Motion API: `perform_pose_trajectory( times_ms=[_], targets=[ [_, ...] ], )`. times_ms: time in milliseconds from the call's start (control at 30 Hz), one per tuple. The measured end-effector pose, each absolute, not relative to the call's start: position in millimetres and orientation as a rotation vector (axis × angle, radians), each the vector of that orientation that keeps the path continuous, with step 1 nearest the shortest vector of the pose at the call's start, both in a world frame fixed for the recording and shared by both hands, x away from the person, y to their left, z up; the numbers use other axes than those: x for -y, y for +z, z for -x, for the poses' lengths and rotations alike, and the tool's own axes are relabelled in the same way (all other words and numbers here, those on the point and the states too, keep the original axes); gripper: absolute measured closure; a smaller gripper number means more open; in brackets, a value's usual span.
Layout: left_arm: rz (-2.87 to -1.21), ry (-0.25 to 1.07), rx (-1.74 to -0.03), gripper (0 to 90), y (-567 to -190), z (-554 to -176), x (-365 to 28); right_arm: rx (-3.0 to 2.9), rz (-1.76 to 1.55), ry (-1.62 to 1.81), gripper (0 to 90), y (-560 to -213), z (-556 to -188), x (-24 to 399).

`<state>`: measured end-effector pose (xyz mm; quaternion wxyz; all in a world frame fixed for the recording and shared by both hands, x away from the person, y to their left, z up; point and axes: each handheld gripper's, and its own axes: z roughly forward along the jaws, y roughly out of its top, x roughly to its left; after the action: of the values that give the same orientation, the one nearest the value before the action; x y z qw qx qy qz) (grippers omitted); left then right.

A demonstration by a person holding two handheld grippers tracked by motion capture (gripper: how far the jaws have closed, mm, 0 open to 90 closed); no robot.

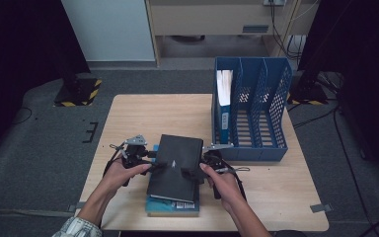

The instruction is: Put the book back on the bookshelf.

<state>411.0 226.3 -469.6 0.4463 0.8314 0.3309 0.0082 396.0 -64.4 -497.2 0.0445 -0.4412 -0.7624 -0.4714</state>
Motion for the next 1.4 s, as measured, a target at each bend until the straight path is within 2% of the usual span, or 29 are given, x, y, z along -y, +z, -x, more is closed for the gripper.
perform_pose_trajectory(
  times_ms=[700,1400],
  targets=[
    [-2.114,0.026,-0.816,55.5,-430,-408,-256,2.642,1.142,-1.343,8.9,-446,-410,35],
    [-2.135,0.072,-0.799,63.4,-412,-413,-255,2.715,1.092,-1.359,11.0,-435,-418,33]
  ],
)
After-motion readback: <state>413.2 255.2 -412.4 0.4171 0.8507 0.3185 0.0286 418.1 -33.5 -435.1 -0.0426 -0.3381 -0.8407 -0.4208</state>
